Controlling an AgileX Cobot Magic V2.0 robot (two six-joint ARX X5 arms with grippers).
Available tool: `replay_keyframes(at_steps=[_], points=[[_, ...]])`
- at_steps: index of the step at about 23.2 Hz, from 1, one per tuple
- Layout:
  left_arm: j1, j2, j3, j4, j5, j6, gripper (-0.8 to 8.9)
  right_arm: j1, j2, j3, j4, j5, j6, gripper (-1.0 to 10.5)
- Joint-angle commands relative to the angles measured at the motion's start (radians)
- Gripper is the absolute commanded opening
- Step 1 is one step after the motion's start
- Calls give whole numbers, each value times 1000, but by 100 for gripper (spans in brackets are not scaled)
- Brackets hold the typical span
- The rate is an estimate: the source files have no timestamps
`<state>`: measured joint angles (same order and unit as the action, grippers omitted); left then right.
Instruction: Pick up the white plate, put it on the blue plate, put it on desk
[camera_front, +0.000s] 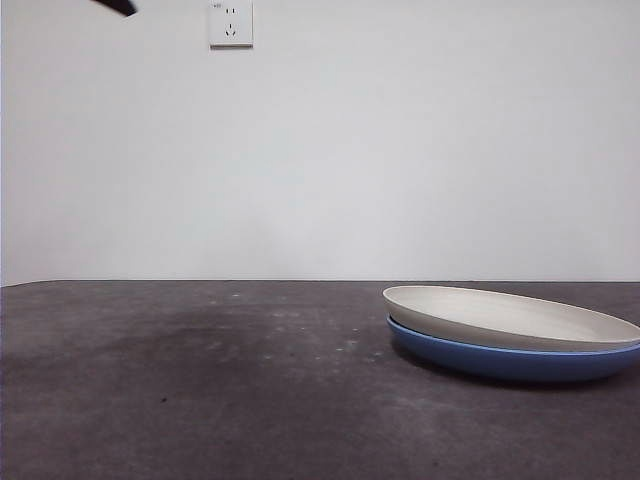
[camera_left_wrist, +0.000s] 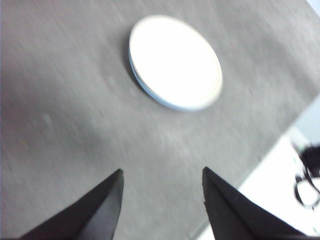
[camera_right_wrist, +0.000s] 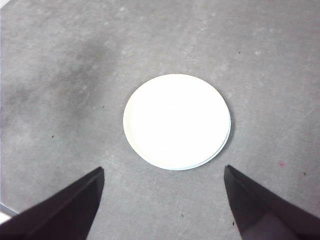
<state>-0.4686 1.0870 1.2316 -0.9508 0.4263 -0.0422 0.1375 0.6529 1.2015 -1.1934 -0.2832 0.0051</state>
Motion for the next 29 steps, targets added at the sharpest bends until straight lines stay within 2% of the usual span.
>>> replay_keyframes(at_steps=[1,4,10,13,17,19,22,29], points=[[-5,-49,-51,2,42,12,250,4,5,8,-8,3,11,383],[-5,-89,-84,1,108,28,249,4,5,8,-16,3,18,383],[-5,-94,-83,2,109,28,249,4,5,8,-16,3,48,383],[-5,-94,-83,2,109,28,249,4,8,8,-15,11,92,382],[-5,-94,-83,5,108,28,249,3,58,-16,-8,146,127,382],[-5,-94,-83,5,108,29,249,3,85,-46,19,174,127,382],[-5,-94,-83,2,109,31,249,3,133,-128,120,163,150,382],[-5,-94,-83,-2,108,31,249,-27,292,-310,388,75,195,382]])
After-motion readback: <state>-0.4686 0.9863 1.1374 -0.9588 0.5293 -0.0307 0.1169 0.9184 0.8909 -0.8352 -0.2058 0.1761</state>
